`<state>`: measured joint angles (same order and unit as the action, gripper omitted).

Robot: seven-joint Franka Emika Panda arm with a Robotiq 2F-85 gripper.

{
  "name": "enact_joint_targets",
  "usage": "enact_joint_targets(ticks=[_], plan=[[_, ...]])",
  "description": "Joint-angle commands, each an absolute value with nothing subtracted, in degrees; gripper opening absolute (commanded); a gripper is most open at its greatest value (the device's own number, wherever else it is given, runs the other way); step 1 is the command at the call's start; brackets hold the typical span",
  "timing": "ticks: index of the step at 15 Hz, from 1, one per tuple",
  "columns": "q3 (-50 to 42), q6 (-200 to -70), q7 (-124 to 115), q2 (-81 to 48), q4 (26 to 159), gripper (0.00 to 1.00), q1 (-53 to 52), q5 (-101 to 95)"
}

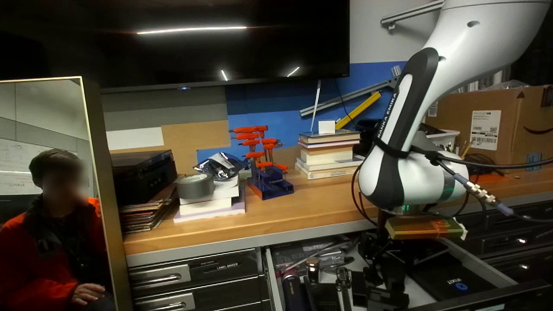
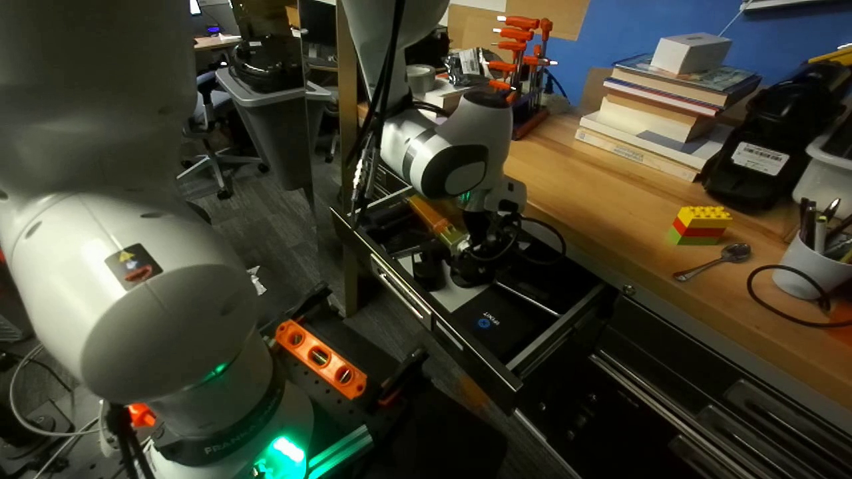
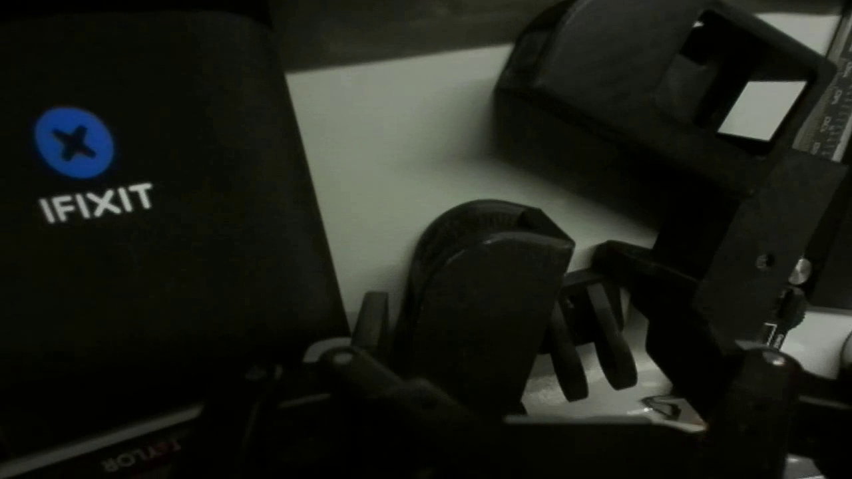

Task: Open the top central drawer then remove the three black objects and put them on the table

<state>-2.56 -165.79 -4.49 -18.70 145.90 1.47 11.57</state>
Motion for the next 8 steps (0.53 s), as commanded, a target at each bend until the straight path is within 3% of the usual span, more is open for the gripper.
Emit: enact_joint_targets(ticks=[1,8], plan=[[-5.0,-168.7,-8.8,-19.5,146.0,1.00,-0.7,8.2],[-6.2,-169.3,-11.1,-20.8,145.7,1.00,-1.9,7.1]])
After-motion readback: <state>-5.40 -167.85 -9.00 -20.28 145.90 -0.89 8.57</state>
